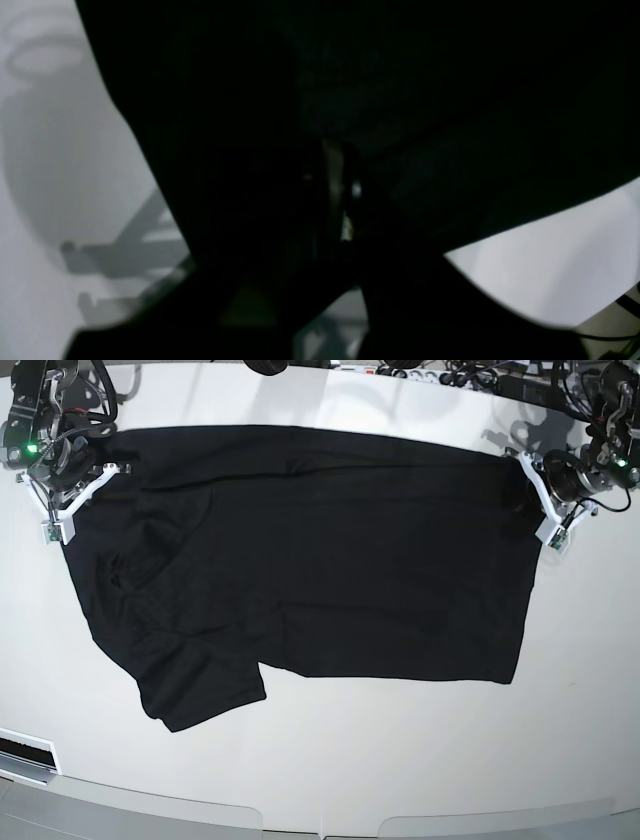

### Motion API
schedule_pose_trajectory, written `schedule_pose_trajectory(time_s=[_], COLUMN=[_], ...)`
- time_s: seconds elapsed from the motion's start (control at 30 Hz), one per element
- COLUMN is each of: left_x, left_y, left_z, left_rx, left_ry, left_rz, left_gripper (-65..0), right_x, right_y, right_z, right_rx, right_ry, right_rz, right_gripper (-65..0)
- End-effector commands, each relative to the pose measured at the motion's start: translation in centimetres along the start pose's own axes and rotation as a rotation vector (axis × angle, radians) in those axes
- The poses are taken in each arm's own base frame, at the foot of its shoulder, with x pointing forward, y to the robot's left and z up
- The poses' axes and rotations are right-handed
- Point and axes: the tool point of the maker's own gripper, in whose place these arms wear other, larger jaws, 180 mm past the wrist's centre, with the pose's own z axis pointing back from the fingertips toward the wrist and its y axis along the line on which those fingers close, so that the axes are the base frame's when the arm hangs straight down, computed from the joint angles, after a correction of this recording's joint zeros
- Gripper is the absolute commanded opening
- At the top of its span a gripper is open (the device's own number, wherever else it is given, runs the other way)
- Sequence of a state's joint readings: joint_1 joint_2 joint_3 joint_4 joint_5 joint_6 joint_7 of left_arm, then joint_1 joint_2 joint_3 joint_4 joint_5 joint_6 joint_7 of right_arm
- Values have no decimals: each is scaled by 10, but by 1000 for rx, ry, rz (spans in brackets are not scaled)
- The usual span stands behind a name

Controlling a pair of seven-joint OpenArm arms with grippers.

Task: Layout the t-shirt on the table in an organized manner, then fold the t-shirt properly
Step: 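Grasp both shoulder corners and pull them apart to tension the shirt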

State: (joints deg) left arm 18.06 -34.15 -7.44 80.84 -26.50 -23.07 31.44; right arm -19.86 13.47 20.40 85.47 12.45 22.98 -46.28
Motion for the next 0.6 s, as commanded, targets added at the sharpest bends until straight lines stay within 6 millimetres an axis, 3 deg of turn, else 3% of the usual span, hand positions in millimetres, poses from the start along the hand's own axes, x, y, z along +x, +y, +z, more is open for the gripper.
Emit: schedule_pose_trajectory(time_s=[0.0, 0.23, 0.57], left_x=[-11, -8, -54], left_y=[11, 1, -12], left_z=[4, 10, 19], left_rx=[37, 16, -9], left_ry=[65, 117, 223], left_rz=[-28, -87, -82], left_gripper=[-650, -650, -650], right_x=[-35, -54, -102], right_y=[-2, 27, 6], right_z=[-1, 6, 24], right_rx=[-8, 180, 166], right_ry=[153, 229, 326], right_rz=[23, 75, 43], right_gripper=[-650, -650, -650])
